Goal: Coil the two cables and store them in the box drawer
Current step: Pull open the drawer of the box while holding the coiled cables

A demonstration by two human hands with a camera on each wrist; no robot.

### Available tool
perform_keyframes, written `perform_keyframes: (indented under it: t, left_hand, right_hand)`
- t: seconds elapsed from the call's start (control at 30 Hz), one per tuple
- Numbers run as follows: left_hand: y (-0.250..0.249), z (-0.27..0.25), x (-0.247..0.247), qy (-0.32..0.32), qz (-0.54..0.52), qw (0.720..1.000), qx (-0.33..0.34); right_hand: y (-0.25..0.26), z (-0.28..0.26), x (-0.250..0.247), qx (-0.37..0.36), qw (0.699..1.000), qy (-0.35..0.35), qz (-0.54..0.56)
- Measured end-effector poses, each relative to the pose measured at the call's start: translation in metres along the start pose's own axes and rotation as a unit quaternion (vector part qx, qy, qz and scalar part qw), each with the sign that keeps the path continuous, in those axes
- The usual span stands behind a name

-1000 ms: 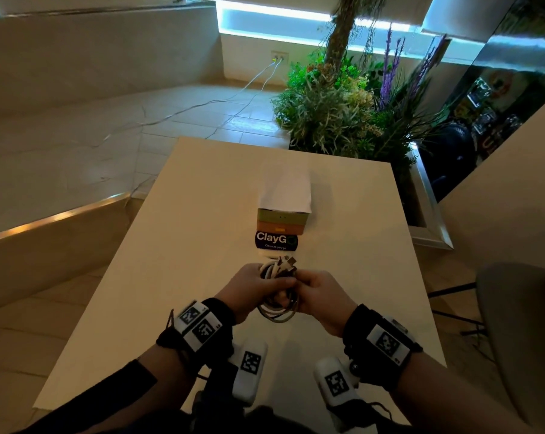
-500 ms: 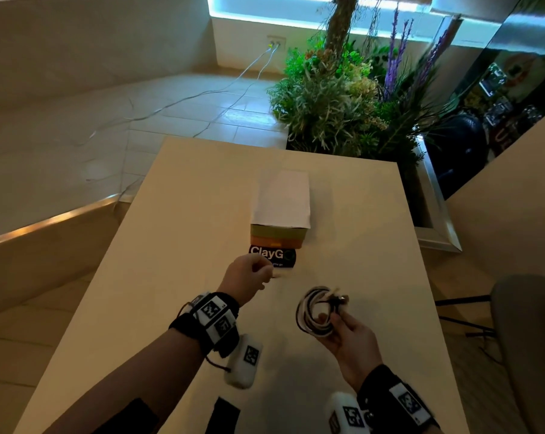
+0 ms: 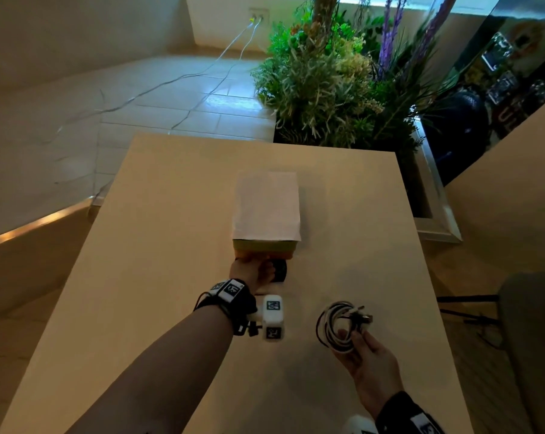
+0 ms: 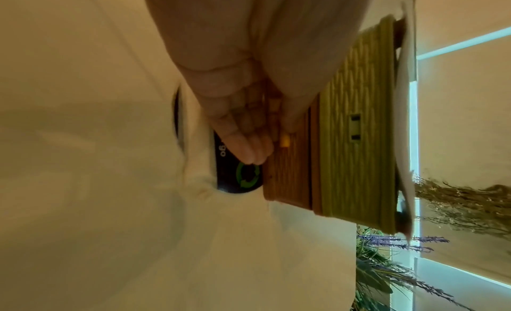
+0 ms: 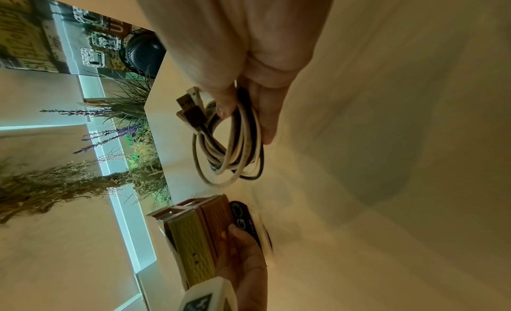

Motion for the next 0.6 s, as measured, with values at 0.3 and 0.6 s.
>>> perform_keyframes:
  t: [0.3,0.6]
  left_hand:
    - [0.027,-0.020,-0.019,-0.006,-0.072,0.997,0.005]
    - [0.059,-0.051,-0.041,-0.010,-0.061,0.998,-0.006]
  right_hand:
    - [0.003,-0.001,0.005,-0.017,1.000,0.008,-0.016]
    - [0.000,-0.008,0.003,-0.025,1.000,0.014,-0.002]
Point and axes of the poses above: each hand's wrist, its own z-axis towards the middle knuckle, its own x-axis out of the palm, y = z × x, the point moved 7 cm from there along z, towards the middle knuckle, and after that the axes turned 12 degrees about -z, right-handed, at the moved point
